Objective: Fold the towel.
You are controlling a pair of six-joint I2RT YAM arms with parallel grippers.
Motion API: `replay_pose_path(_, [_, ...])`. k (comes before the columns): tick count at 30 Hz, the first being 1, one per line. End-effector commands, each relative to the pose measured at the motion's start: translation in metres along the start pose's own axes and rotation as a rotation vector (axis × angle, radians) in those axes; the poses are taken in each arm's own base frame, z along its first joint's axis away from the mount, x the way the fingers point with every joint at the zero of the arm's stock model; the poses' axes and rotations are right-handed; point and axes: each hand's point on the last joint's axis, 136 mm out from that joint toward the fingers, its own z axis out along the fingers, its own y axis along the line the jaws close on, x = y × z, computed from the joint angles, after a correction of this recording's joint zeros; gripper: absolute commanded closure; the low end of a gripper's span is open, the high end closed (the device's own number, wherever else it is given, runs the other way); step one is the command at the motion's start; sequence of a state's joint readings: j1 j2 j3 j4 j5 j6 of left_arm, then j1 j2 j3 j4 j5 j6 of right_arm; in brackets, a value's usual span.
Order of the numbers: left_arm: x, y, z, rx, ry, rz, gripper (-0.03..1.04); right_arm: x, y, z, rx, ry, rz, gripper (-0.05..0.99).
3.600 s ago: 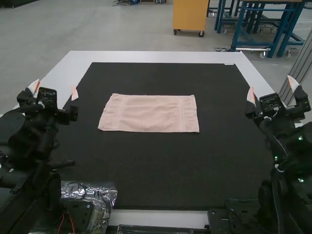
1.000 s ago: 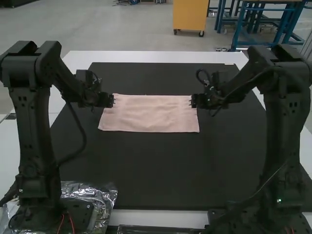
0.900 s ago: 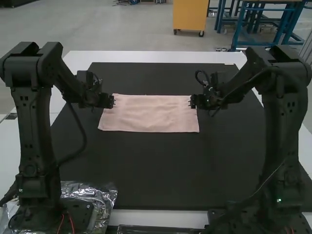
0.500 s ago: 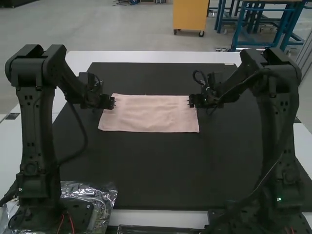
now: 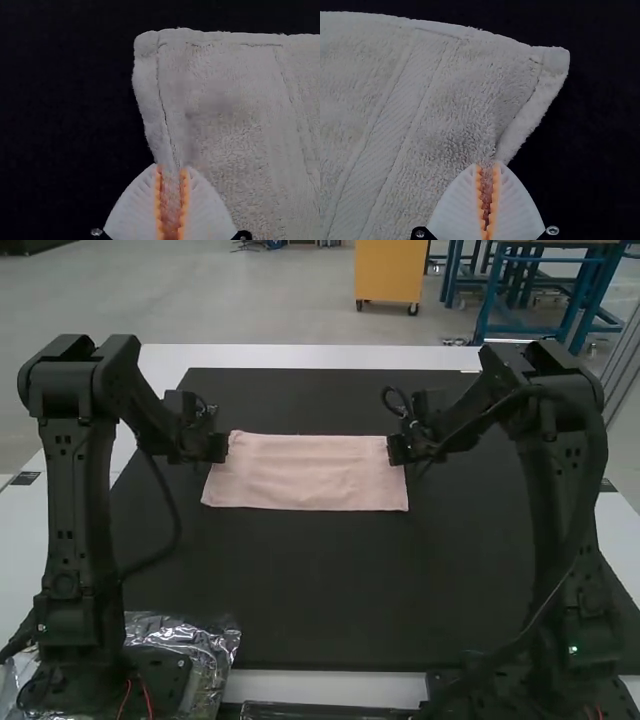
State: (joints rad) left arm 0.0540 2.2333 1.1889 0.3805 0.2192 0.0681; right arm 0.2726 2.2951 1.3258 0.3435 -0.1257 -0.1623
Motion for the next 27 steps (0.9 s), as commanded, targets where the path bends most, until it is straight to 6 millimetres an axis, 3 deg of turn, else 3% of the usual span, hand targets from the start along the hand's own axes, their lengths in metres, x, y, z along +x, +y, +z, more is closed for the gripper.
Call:
replay_pose_path(1, [0.022, 0.015, 0.007, -0.041, 0.044, 0.004, 0.99, 0.013, 0.0, 0.005, -0.024, 0.028, 0.011, 0.96])
replay_pose_path(8, [-0.039, 0.017, -0.011, -0.002, -0.075, 0.005, 0.99, -0.045, -0.02, -0.02, -0.004, -0.085, 0.067, 0.96])
replay_pose_path(12, [-0.065, 0.015, -0.023, 0.016, -0.11, 0.007, 0.99, -0.066, -0.035, -0.036, 0.005, -0.111, 0.094, 0.96])
replay_pose_path(22, [-0.073, 0.021, -0.052, 0.046, -0.082, -0.01, 0.99, -0.067, -0.038, -0.067, -0.031, -0.107, 0.131, 0.96])
replay_pose_path(27, [-0.067, 0.022, -0.065, 0.048, -0.067, 0.001, 0.99, -0.053, -0.035, -0.081, -0.041, -0.088, 0.141, 0.96])
